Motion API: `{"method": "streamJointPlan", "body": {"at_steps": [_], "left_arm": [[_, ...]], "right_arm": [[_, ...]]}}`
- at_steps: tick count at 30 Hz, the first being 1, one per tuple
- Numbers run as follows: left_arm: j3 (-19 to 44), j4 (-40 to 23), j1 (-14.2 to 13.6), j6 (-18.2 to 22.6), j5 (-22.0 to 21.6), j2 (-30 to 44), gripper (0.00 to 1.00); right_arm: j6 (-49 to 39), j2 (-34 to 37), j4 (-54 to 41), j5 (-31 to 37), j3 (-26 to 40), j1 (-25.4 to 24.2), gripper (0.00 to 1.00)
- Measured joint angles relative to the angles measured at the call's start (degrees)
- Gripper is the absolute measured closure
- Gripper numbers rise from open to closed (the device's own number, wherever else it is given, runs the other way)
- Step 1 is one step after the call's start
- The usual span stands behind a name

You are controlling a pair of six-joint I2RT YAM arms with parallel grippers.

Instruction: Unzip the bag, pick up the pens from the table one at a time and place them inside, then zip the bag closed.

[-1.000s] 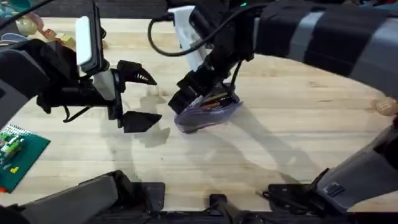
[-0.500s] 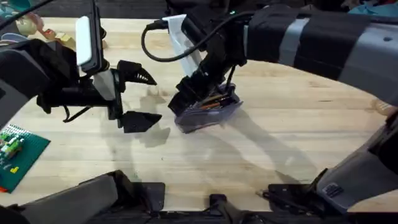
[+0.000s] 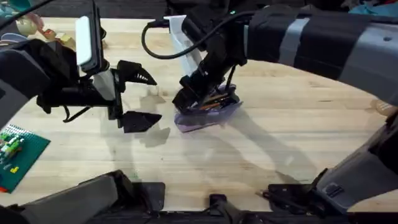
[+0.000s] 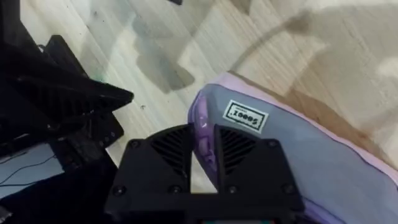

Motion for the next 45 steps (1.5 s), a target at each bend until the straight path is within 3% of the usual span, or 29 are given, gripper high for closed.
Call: {"method": "streamJointPlan", "body": {"at_steps": [6, 29, 45], "left_arm": [[-0.02, 0.0, 0.0, 0.0, 0.0, 0.0, 0.008], [-0.02, -0.39, 0.0, 0.0, 0.09, 0.0, 0.007], [-0.02, -0.51, -0.15, -0.64, 3.17, 0.0, 0.007]], "right_arm": [[0.04, -0.01, -0.06, -0.38, 0.0, -0.06, 0.962], [-0.24, -4.52, 0.05, -1.49, 0.0, -5.42, 0.968], [0.23, -4.51, 5.52, -1.99, 0.0, -8.34, 0.968]]}}
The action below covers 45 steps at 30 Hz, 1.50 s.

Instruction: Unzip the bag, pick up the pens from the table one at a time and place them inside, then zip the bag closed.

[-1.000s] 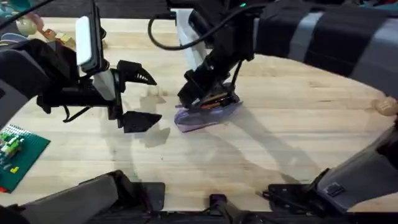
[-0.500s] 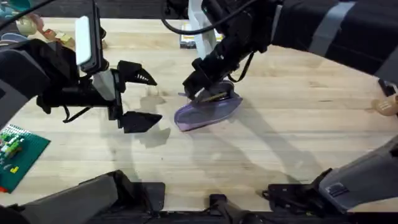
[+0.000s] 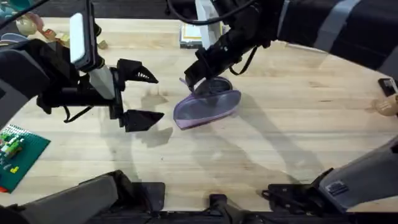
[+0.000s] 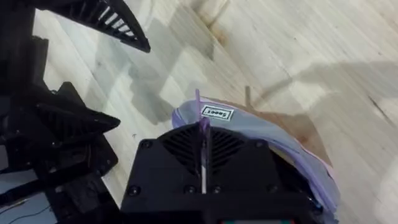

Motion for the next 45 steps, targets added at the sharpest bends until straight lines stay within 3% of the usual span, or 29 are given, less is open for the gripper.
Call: {"method": "streamJointPlan", "body": {"at_steps": [7, 18, 26, 35, 38, 42, 45], "left_arm": [[0.0, 0.04, -2.06, -3.53, 0.11, 0.73, 0.007], [0.0, 0.32, -6.18, -6.17, 2.0, 9.55, 0.007], [0.0, 3.97, -8.52, -6.73, 6.77, 16.76, 0.005], [0.0, 8.06, -12.49, -6.91, 10.12, 19.23, 0.27], [0.0, 8.95, -12.83, -7.05, 10.43, 19.23, 0.503], [-0.01, 9.38, -12.83, -7.15, 10.26, 19.23, 0.926], [-0.02, 9.54, -12.83, -7.38, 10.25, 19.23, 0.956]], "right_arm": [[0.01, 0.0, 1.15, -0.71, 0.0, -0.09, 0.968], [0.01, -0.01, 1.17, -1.95, 0.0, -0.23, 0.969], [0.01, 0.0, 1.17, -2.12, 0.0, -0.25, 0.969], [0.01, -0.01, 1.17, -2.12, 0.0, -0.32, 0.969], [0.01, -0.01, 1.17, -2.12, 0.0, -0.34, 0.969], [0.01, 0.0, 1.14, -2.14, 0.0, -0.34, 0.969], [-0.01, 0.01, 1.08, -2.14, 0.0, -0.34, 0.969]]}}
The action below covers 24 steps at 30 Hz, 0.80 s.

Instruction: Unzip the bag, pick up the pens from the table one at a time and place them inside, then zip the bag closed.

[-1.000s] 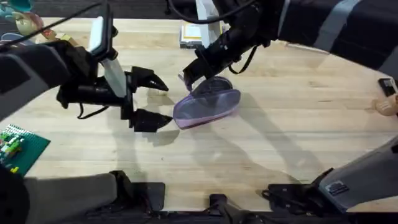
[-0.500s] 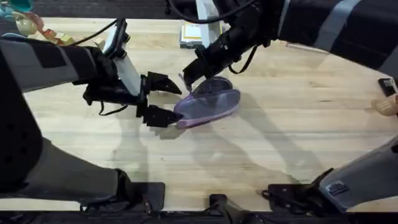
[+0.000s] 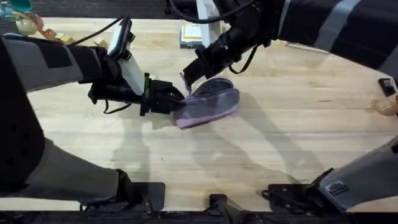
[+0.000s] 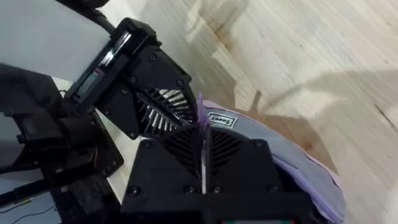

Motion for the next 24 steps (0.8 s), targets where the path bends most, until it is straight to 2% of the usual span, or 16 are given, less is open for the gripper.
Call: {"method": "streamJointPlan", "body": {"at_steps": [5, 10, 18, 24], "left_arm": [[-0.02, 0.0, 0.0, 0.0, -0.02, 0.0, 0.956], [-0.02, 0.05, 0.0, 0.0, 0.07, 0.01, 0.956], [-0.13, -0.2, 0.0, 0.0, -0.17, 0.01, 0.956], [-0.15, -0.21, 0.0, 0.0, -0.17, 0.01, 0.956]], "right_arm": [[-0.33, -0.02, -2.18, -0.35, 0.0, -1.44, 0.968], [-1.86, 0.0, -5.84, -1.46, -0.02, -5.02, 0.968], [-2.88, 0.0, -5.96, -0.95, 0.0, -15.81, 0.968], [-2.91, -0.02, -8.15, -2.45, 0.0, -21.53, 0.969]]}}
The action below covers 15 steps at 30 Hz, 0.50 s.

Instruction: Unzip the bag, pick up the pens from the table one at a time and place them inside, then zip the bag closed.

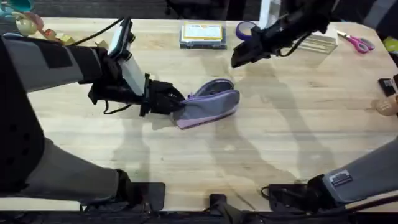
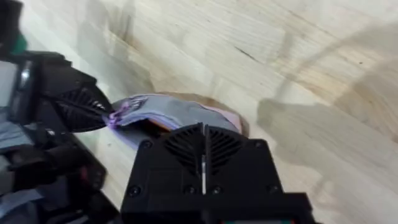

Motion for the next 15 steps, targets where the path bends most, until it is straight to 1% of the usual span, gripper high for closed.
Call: {"method": "streamJointPlan", "body": {"at_steps": [3, 6, 12, 13, 14, 15], "left_arm": [[0.0, -0.01, 0.0, 0.0, 0.0, -0.01, 0.956], [0.0, -0.01, 0.0, 0.0, 0.0, 0.01, 0.956], [-0.02, -0.01, 0.0, 0.0, 0.0, -0.01, 0.956], [-0.02, -0.01, 0.0, 0.0, 0.0, -0.01, 0.956], [-0.02, -0.01, 0.0, 0.0, 0.0, 0.01, 0.956], [-0.02, -0.01, 0.0, 0.0, 0.0, -0.01, 0.956]], "right_arm": [[0.01, 0.0, -0.22, -3.48, 0.0, -1.17, 0.969], [-0.08, -0.13, -0.21, -5.96, 0.0, -1.06, 0.969], [-1.6, -2.3, -0.18, -7.06, 0.0, 1.71, 0.969], [-2.04, -4.08, -0.18, -5.98, 0.0, 3.83, 0.847], [-2.54, -5.14, -0.01, -3.0, 0.0, 7.29, 0.231], [-2.57, -5.14, 0.05, -2.23, 0.0, 7.94, 0.096]]}}
